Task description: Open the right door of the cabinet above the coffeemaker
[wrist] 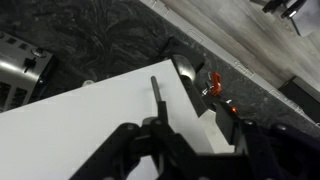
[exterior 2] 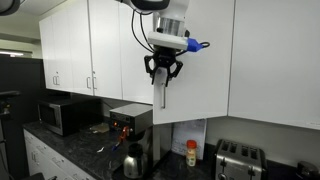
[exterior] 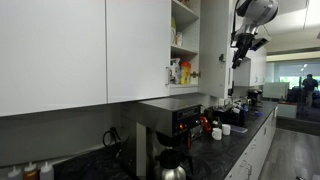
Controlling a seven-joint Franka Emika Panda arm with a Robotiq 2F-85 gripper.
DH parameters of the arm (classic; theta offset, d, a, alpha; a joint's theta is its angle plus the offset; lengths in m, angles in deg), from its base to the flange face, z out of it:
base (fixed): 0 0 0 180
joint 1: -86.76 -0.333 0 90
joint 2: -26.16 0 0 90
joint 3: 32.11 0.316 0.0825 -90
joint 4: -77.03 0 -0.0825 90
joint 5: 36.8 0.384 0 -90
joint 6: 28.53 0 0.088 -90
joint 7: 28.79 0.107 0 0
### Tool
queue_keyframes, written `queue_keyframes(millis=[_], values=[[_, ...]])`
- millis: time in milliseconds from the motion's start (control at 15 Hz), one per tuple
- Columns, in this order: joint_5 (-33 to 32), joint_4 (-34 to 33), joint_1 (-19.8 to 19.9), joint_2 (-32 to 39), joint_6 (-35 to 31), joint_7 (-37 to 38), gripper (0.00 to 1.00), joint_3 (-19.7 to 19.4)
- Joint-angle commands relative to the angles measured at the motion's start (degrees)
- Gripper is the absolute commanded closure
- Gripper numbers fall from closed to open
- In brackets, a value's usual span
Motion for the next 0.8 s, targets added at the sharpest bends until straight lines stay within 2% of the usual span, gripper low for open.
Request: queue_keyframes(millis=[0,133,200,400,733], values=[[-3.77,-5.9,1.56,2.06,8.55,4.1,0.16,0.45],[-8.15,-7.48,1.2,1.77,11.73,9.12,0.02,1.02],[-10.75,-7.61,0.81,1.12,12.93,12.04,0.01,1.5],[-17.04,-7.95,-0.2,-0.53,16.64,17.72,0.0,3.12],[-22.11,-7.93,-1.64,-2.92,22.18,20.16,0.0,5.19]])
